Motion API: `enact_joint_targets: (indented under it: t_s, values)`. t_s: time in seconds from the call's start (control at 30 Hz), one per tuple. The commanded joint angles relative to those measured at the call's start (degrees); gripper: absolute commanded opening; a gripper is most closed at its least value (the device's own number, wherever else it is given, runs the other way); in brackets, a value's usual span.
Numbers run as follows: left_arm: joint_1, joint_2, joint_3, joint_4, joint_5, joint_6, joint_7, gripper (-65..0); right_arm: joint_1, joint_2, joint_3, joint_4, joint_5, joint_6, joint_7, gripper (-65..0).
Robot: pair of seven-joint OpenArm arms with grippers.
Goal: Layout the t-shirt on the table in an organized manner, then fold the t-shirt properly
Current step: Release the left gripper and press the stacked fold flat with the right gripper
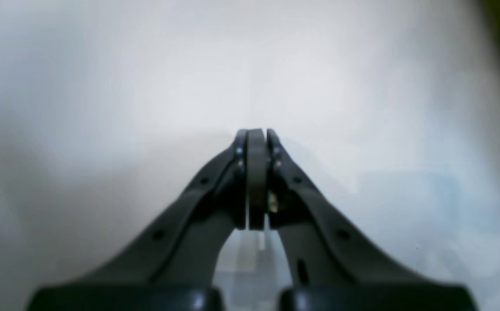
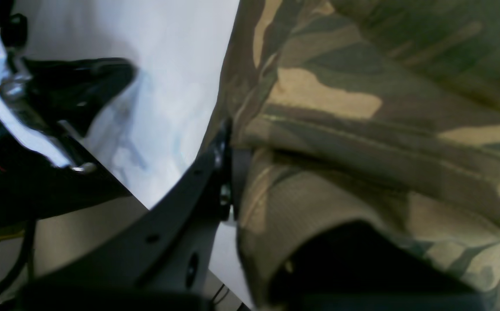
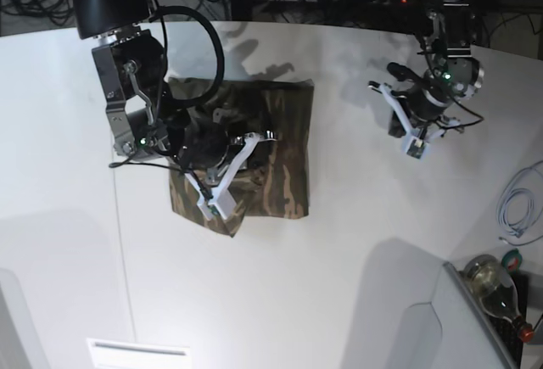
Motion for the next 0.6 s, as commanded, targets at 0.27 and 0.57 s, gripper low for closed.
enact_joint_targets:
  t_s: [0.27, 0.57]
  values:
    - [0.72, -1.37, -12.98, 1.67, -0.60, -7.77, -1.24, -65.0, 0.97, -0.79, -7.03, 1.30, -2.55, -3.01, -0.70, -64.4]
    - [0.72, -1.37, -14.48, 1.67, -0.60, -7.77, -1.24, -65.0, 1.94, -1.58, -7.20, 1.21, -2.55, -3.01, -0.96, -63.5]
